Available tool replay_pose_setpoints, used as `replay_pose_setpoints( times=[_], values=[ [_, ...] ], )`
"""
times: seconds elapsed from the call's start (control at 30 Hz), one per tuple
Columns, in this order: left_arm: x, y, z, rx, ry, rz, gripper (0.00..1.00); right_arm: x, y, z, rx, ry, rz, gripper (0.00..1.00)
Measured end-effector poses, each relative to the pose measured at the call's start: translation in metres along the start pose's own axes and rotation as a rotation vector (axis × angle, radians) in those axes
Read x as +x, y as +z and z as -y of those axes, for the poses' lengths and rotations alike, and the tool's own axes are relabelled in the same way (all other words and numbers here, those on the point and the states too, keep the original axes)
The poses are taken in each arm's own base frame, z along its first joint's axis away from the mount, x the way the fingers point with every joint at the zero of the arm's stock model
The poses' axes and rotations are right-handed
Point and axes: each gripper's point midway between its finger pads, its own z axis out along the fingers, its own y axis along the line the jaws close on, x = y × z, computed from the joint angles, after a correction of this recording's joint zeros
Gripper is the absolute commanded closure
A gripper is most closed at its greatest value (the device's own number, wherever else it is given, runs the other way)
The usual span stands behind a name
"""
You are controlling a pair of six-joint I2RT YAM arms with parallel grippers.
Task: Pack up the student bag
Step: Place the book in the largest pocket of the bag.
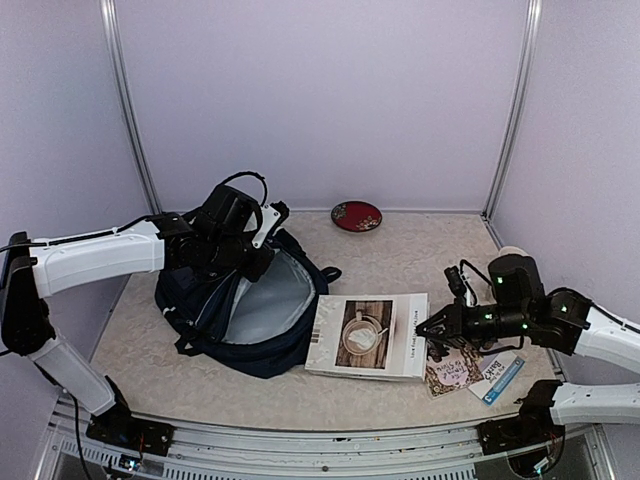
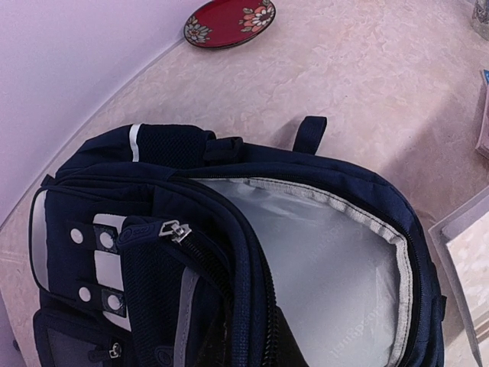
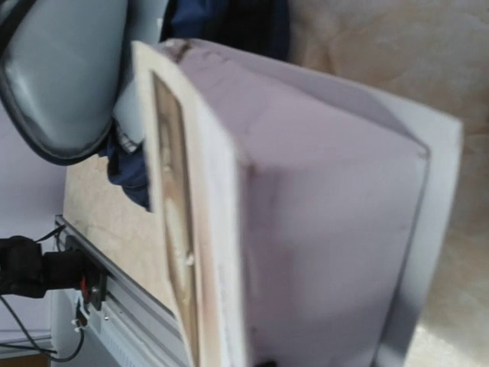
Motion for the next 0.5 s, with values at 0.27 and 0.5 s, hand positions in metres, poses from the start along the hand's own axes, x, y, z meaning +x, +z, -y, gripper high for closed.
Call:
replay_pose_setpoints(
  times=[0.27,0.5],
  values=[
    [0.000,0.000,0.000,0.000,0.000,0.000,1.00,-0.002,-0.005,-0.003,-0.004,-0.004,0.014,1.00],
    [0.000,0.000,0.001,0.008,0.000,0.001,1.00,-0.021,-0.016,-0.025,-0.075,-0.018,0.080,1.00]
  ],
)
